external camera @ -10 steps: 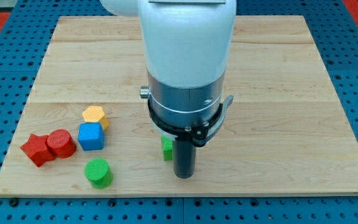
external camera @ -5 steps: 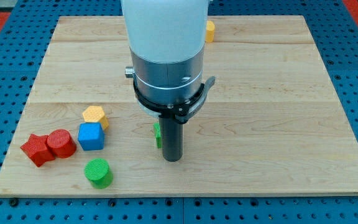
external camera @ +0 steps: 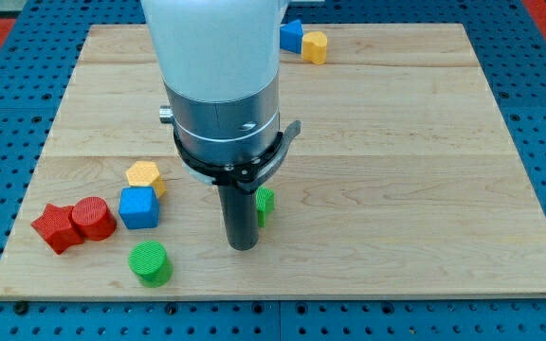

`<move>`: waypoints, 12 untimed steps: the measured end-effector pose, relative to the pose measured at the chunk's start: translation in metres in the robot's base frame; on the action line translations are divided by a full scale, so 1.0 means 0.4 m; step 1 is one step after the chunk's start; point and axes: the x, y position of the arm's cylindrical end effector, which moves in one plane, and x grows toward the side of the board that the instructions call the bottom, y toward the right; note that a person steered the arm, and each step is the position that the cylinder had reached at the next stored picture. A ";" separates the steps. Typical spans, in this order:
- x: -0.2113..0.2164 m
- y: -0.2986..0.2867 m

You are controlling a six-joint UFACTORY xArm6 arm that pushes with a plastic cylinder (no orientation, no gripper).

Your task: Slide the green star to the bottom left of the yellow heart

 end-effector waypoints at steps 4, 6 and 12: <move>-0.106 0.001; -0.118 0.025; -0.349 0.094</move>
